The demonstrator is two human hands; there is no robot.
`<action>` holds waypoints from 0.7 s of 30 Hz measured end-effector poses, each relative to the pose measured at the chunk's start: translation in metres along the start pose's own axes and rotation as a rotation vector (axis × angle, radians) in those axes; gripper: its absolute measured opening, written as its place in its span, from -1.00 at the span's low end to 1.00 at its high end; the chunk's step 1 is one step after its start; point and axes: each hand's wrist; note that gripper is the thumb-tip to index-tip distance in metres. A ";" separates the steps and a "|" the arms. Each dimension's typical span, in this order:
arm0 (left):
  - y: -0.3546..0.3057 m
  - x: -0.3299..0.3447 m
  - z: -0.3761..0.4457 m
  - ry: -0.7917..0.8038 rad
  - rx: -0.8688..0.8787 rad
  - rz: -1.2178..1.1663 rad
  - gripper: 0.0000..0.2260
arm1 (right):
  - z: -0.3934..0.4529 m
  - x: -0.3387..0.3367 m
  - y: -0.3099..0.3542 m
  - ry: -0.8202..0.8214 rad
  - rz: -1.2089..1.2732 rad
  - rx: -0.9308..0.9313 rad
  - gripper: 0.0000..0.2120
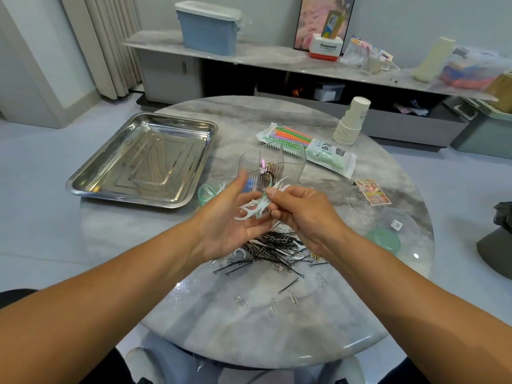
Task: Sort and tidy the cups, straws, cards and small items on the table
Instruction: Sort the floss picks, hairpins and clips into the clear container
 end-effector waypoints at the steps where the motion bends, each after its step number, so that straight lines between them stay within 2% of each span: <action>1: 0.000 0.000 0.002 -0.024 0.040 -0.073 -0.36 | 0.001 0.002 -0.001 -0.008 -0.030 -0.010 -0.89; 3: -0.001 0.000 0.003 -0.076 0.106 -0.129 -0.41 | 0.000 0.007 -0.003 -0.013 -0.113 -0.038 -0.87; 8: 0.001 0.001 0.006 -0.122 0.137 -0.014 -0.58 | -0.003 0.018 -0.007 -0.011 -0.185 -0.129 -0.76; 11: 0.006 -0.001 0.008 -0.152 0.121 0.016 -0.62 | -0.004 0.020 -0.007 -0.031 -0.136 -0.071 -0.70; 14: 0.009 -0.003 0.009 -0.195 0.136 0.018 -0.68 | -0.004 0.022 -0.006 0.017 -0.066 -0.004 -0.66; 16: 0.012 -0.003 0.010 -0.249 0.151 0.045 -0.73 | -0.004 0.023 -0.009 0.070 -0.079 0.022 -0.73; 18: 0.014 0.000 0.011 -0.282 0.155 0.055 -0.69 | -0.004 0.025 -0.011 0.099 -0.108 0.017 -0.88; 21: 0.015 0.006 0.011 -0.315 0.154 0.070 -0.66 | -0.004 0.024 -0.013 0.066 -0.137 -0.002 -0.89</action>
Point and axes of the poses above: each hand's wrist, its own z-axis towards the middle knuckle, its own x-axis out of the palm, y = z × x, and after that the axes turned 15 degrees about y, right-handed
